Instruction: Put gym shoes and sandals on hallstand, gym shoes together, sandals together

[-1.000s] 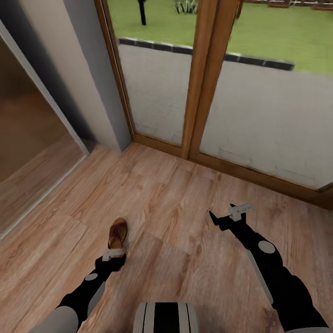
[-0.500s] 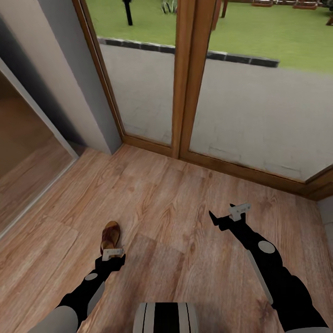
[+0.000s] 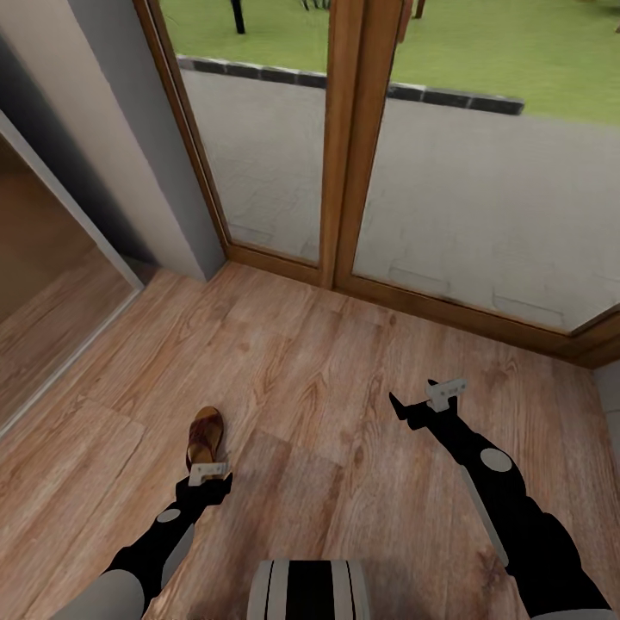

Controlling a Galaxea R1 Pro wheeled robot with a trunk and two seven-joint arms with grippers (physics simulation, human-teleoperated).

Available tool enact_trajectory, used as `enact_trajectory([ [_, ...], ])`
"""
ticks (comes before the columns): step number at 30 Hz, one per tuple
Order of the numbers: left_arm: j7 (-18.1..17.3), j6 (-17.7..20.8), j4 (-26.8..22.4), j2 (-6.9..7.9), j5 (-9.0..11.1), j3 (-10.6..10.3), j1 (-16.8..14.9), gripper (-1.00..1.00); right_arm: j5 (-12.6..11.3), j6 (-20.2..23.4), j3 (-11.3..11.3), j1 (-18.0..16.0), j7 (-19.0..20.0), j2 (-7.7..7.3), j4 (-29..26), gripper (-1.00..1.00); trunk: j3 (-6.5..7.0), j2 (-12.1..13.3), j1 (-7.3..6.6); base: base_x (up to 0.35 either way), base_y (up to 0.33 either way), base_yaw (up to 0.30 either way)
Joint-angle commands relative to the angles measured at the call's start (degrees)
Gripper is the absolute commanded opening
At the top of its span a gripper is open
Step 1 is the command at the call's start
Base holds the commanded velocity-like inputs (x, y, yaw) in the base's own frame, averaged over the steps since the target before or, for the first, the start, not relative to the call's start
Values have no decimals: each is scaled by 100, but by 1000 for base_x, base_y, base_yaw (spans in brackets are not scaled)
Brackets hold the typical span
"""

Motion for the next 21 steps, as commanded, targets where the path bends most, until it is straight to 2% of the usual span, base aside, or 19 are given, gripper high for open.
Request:
enact_trajectory([
  [1, -1, -18, 4, 1, 26, -4, -2, 100, 38, 28, 1, -2, 17, -3, -9, 100, -3, -1, -1, 0, 0, 0],
  [10, -1, -18, 3, 9, 26, 5, -2, 100, 38, 28, 1, -2, 17, -3, -9, 100, -6, -1, -1, 0, 0, 15],
  [21, -1, -18, 3, 1, 26, 13, -2, 100, 38, 28, -1, -2, 17, -3, -25, 100, -28, -1, -1, 0, 0, 137],
])
